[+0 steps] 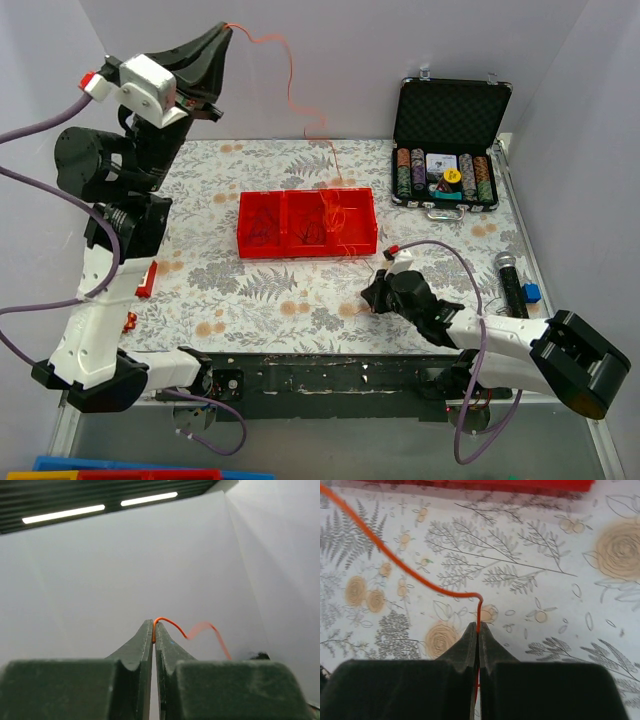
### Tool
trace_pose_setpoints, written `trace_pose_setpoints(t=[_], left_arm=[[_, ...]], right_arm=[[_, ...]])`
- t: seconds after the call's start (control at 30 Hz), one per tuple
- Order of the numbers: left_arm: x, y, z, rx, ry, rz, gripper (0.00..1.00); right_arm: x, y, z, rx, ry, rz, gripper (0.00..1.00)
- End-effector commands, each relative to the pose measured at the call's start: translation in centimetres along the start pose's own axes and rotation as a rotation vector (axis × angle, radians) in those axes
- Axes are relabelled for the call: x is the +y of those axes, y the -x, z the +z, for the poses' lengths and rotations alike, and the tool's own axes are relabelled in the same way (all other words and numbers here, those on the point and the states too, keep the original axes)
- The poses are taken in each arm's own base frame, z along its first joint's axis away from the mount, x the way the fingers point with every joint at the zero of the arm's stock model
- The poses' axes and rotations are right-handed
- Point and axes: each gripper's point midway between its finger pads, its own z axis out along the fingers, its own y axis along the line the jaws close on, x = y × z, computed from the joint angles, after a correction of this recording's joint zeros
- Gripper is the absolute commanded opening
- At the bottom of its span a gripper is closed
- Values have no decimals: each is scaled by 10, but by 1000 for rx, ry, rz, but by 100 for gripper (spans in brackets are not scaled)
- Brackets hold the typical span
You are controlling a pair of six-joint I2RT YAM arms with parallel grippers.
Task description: Untangle the cables
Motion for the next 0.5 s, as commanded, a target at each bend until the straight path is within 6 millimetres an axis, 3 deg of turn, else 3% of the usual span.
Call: trace_pose_setpoints(t=[0.0, 0.1, 0.3, 0.47], left_arm=[[32, 48, 3, -147, 137, 110, 0], [45, 72, 4, -212, 189, 181, 0], [46, 73, -1, -219, 190, 254, 0], [70, 104, -8, -316, 333, 383, 0]], right_arm=[[-44, -17, -11, 56, -238, 38, 1], [-57, -30, -18, 99, -318, 76, 1], [-67, -25, -24, 69, -386, 112, 1], [-80, -24, -35, 90, -489, 112, 1]])
